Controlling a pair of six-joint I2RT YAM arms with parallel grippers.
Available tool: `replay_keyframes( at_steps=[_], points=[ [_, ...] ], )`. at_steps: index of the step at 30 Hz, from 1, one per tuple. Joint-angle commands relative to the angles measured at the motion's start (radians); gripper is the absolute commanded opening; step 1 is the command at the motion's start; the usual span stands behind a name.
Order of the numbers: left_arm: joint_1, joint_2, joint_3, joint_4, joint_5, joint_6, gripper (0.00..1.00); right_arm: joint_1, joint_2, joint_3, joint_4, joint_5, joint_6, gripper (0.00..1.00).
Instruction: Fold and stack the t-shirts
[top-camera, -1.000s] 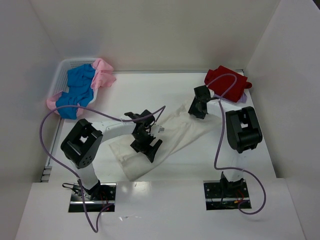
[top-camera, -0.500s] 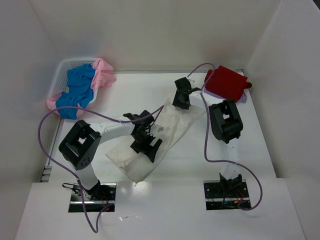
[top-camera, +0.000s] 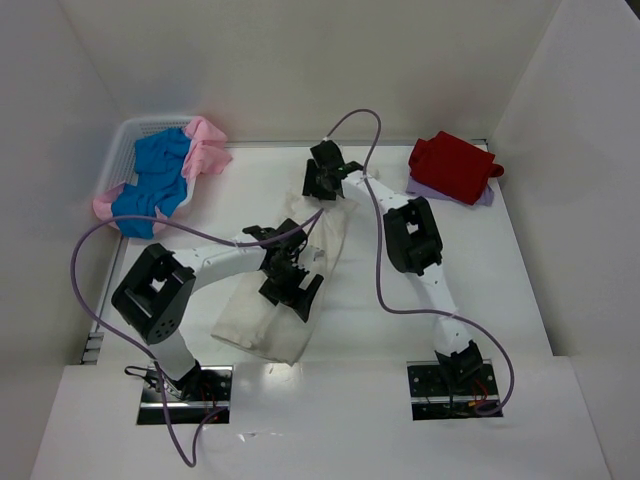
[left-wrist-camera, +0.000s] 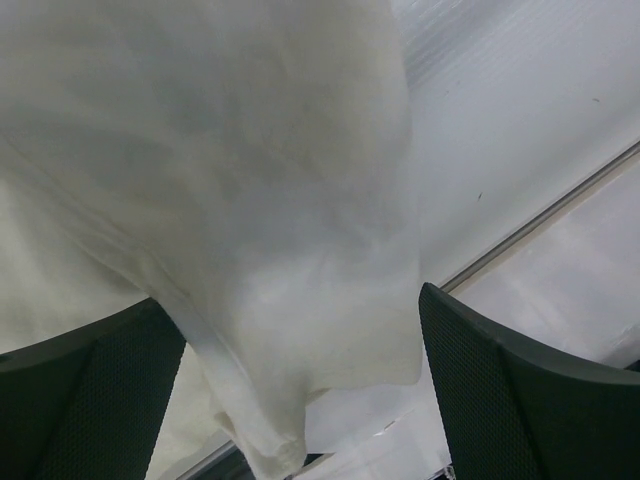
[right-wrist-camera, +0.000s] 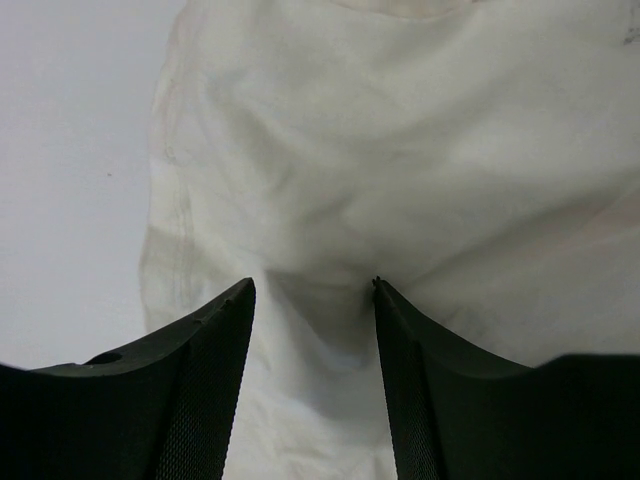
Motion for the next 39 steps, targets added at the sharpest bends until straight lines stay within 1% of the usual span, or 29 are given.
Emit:
replay_keyframes(
  at_steps=[1,4,6,9,12,14,17,20,33,37,39],
  points=[
    [-0.005,-0.048,-0.006,0.008,-0.014,-0.036,1.0,0.007,0.026,0.136,-0.024,-0.043,-0.074,0.59],
    [-0.005,-0.039,-0.006,0.008,-0.024,-0.043,1.0,-0.006,0.011,0.199,-0.083,0.011,-0.092,0.61],
    [-0.005,-0.051,0.002,0.001,-0.053,-0.055,1.0,-0.031,-0.021,0.19,-0.1,0.039,-0.092,0.62],
    [-0.005,-0.101,0.023,-0.012,-0.141,-0.096,1.0,-0.075,-0.103,0.077,-0.1,0.089,-0.092,0.63],
    [0.036,-0.148,0.023,-0.012,-0.186,-0.149,1.0,-0.105,-0.173,-0.031,-0.088,0.127,-0.092,0.63],
    [0.038,-0.163,0.012,-0.003,-0.213,-0.162,1.0,-0.12,-0.175,-0.067,-0.088,0.152,-0.103,0.63],
    [0.038,-0.148,0.003,-0.003,-0.216,-0.175,1.0,-0.125,-0.152,-0.084,-0.088,0.161,-0.114,0.63],
    [0.038,-0.119,-0.006,-0.003,-0.213,-0.191,1.0,-0.125,-0.113,-0.068,-0.088,0.161,-0.123,0.64],
    [0.033,-0.016,-0.015,0.026,-0.112,-0.182,1.0,-0.158,0.063,0.123,-0.122,0.136,-0.132,0.64],
    [0.029,0.011,-0.015,0.044,-0.071,-0.182,1.0,-0.172,0.111,0.196,-0.143,0.123,-0.143,0.64],
    [0.029,0.034,-0.015,0.068,-0.043,-0.182,1.0,-0.181,0.148,0.259,-0.164,0.123,-0.155,0.64]
  ],
)
